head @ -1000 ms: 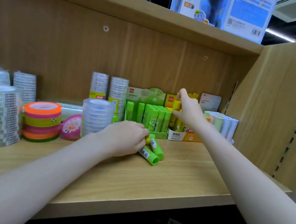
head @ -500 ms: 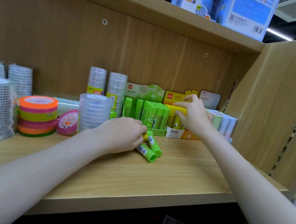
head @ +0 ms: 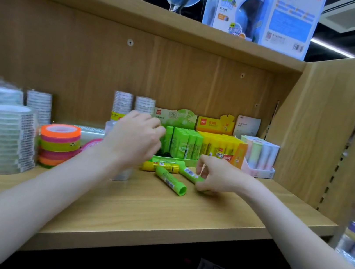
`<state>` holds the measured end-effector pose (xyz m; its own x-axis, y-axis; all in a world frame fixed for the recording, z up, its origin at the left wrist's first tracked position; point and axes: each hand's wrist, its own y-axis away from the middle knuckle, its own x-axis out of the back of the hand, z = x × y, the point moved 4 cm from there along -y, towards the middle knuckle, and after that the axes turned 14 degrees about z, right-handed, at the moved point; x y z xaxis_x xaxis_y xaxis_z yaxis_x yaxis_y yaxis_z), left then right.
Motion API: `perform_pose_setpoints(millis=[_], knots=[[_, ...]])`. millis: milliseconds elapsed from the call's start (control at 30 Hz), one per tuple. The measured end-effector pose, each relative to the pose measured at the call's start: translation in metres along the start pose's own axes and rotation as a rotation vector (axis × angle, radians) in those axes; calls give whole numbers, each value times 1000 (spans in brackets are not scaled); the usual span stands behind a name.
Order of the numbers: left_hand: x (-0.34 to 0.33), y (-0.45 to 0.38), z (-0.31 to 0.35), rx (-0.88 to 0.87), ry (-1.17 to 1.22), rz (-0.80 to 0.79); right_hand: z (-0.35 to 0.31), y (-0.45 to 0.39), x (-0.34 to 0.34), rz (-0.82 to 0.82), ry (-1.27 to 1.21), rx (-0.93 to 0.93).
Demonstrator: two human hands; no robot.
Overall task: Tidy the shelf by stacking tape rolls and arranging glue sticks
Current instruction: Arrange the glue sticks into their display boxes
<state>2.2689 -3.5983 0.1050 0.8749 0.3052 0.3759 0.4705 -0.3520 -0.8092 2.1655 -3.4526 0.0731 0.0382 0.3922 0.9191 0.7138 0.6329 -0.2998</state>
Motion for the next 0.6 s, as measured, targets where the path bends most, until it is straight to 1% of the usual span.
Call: perform_pose_setpoints(millis=[33, 67, 100, 200, 233, 300, 333, 400, 500, 600], knots=[[0, 2, -7, 25, -18, -4, -1, 0, 0, 24, 52, 24], [0, 2, -14, 59, -36, -8, -3, 0, 3, 86, 48, 43], [0, 2, -18, 94, -40, -7, -4, -3, 10, 184, 1, 49], [-1, 0, -27, 217, 2, -10, -9, -20, 44, 570, -220, 52], [-3, 0, -28, 250, 12, -14, -13, -28, 52, 656, -280, 75], [-5, 1, -30, 275, -10, 1, -27, -44, 58, 753, -350, 142], [-4, 1, -29, 270, -28, 10, -34, -52, 57, 781, -358, 173], [0, 0, -28, 249, -59, 33, -46, -72, 48, 778, -298, 220], [1, 0, -27, 236, -53, 27, -55, -97, 21, 671, -128, 269], [0, 1, -28, 242, -61, 44, -56, -107, 4, 625, -65, 270]])
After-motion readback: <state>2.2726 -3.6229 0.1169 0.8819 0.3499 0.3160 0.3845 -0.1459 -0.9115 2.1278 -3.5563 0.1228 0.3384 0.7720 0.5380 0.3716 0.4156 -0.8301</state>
